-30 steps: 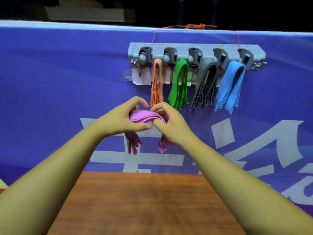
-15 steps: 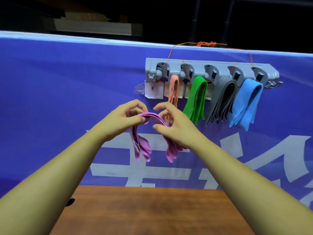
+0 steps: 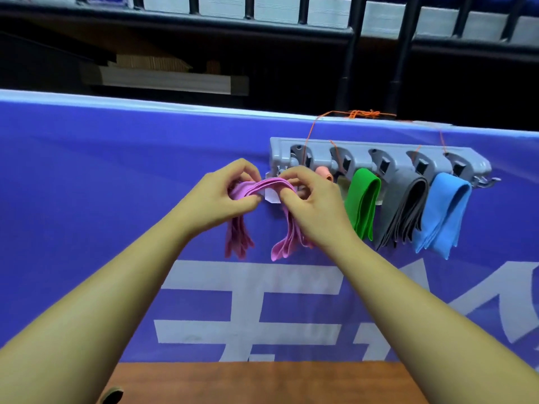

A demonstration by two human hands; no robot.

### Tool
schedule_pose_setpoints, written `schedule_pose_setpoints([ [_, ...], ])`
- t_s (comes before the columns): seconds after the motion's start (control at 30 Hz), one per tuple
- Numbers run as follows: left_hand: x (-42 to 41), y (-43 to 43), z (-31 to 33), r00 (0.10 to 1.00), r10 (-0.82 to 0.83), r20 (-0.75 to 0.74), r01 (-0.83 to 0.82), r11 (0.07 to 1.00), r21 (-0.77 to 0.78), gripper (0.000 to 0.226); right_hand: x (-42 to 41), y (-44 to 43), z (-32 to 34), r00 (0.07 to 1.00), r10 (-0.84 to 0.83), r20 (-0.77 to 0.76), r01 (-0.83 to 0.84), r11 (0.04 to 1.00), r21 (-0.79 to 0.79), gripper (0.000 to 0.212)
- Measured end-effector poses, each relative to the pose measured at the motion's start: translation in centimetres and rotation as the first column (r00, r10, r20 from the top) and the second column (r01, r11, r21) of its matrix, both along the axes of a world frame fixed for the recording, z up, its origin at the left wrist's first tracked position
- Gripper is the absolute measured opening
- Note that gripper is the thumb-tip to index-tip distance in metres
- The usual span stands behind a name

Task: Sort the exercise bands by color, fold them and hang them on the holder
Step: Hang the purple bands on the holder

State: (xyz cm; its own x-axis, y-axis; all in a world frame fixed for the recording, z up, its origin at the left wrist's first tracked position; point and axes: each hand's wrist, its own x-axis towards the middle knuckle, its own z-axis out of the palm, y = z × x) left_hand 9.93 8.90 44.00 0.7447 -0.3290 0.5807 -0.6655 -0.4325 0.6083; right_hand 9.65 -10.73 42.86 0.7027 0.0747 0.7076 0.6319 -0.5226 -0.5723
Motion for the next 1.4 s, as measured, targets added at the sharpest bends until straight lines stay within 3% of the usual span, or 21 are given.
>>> schedule_pose_setpoints([
  [0.27,3.6,-2.5,1.8,0.996,-0.088,0.017,0.090,0.979,-0.181,0.005,0.8,0.9,1.2,0.987,-0.146,0.059,0.128,0.963,0.237,0.015],
  [0.63,4.3,-4.1,1.9,0.986,-0.151,0.063,0.163,0.936,-0.312,0.012,1.5,0.5,1.2,0.954,-0.215,0.211,0.163,0.957,0.238,0.019],
  [0.77,4.7,-4.3,1.1,0.993,-0.101,0.067,0.116,0.946,-0.303,0.011,2.4,0.6,0.3,0.937,-0.246,0.250,0.214,0.965,0.148,0.023],
  [0.87,5.2,-4.0,-0.2,0.997,-0.070,0.045,0.079,0.970,-0.230,0.016,2.8,0.6,-0.7,0.939,-0.270,0.215,0.267,0.963,0.040,0.025],
  [0.97,5.6,-4.0,-1.1,0.991,-0.059,0.119,0.077,0.985,-0.152,0.024,3.0,0.4,-1.5,0.952,-0.284,0.117,0.283,0.959,0.024,0.022],
  [1.1,5.7,-3.9,-1.8,0.993,-0.051,0.102,0.074,0.970,-0.231,0.027,2.6,0.2,-1.9,0.983,-0.183,-0.011,0.184,0.981,0.069,0.022],
  [1.2,5.7,-3.7,-2.4,0.996,-0.086,0.027,0.090,0.950,-0.299,0.023,2.6,0.3,-1.9,0.994,-0.111,0.001,0.110,0.978,0.176,0.023],
  [1.4,5.8,-3.9,-2.9,0.994,-0.106,0.000,0.101,0.942,-0.320,0.028,2.9,0.6,-1.6,0.991,-0.131,0.020,0.125,0.975,0.184,0.038],
])
